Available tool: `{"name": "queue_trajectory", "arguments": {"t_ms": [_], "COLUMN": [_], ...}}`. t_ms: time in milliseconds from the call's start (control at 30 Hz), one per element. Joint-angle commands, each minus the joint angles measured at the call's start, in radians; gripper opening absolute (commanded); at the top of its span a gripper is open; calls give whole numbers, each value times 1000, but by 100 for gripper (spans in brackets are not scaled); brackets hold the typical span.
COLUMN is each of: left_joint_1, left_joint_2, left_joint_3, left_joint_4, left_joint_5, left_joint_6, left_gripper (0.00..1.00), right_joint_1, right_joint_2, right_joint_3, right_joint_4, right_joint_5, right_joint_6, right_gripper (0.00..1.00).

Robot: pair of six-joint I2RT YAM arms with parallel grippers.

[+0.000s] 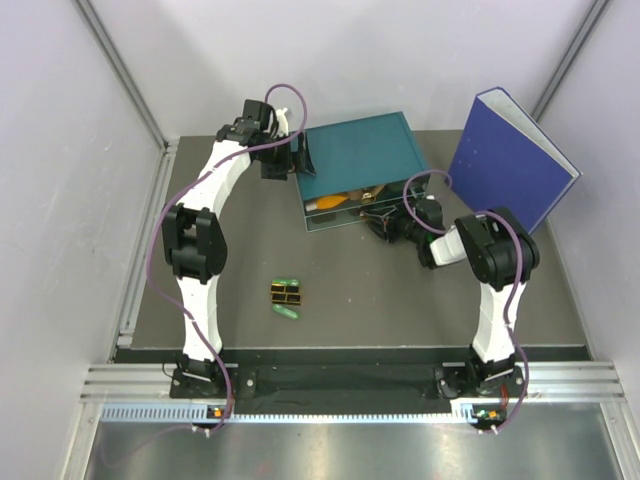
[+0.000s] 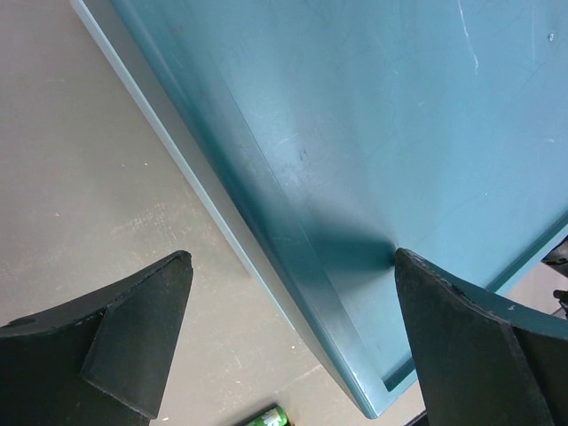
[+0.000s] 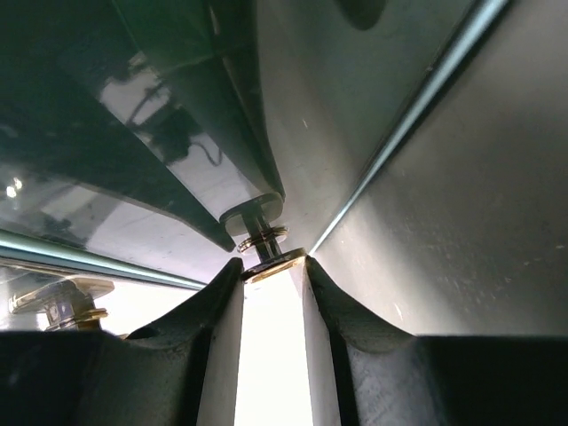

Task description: Organize the makeup

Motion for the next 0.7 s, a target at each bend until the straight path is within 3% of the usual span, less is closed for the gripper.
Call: {"name": "queue_trajectory", "arguments": {"t_ms": [0, 667], "left_joint_1": [2, 2], "left_joint_2": [29, 43], "left_joint_3": [-46, -46], "left_joint_4": [-107, -92], "left_joint_5": [-113, -108], "left_joint_6": [58, 58], "left_gripper": [99, 99], "right_joint_1": [12, 14], "right_joint_2": [-23, -162], "right_joint_3": [21, -45], "right_joint_4": [-210, -407], "right_joint_5": [27, -36], "right_joint_6": [-92, -144], "right_gripper": [6, 0]}}
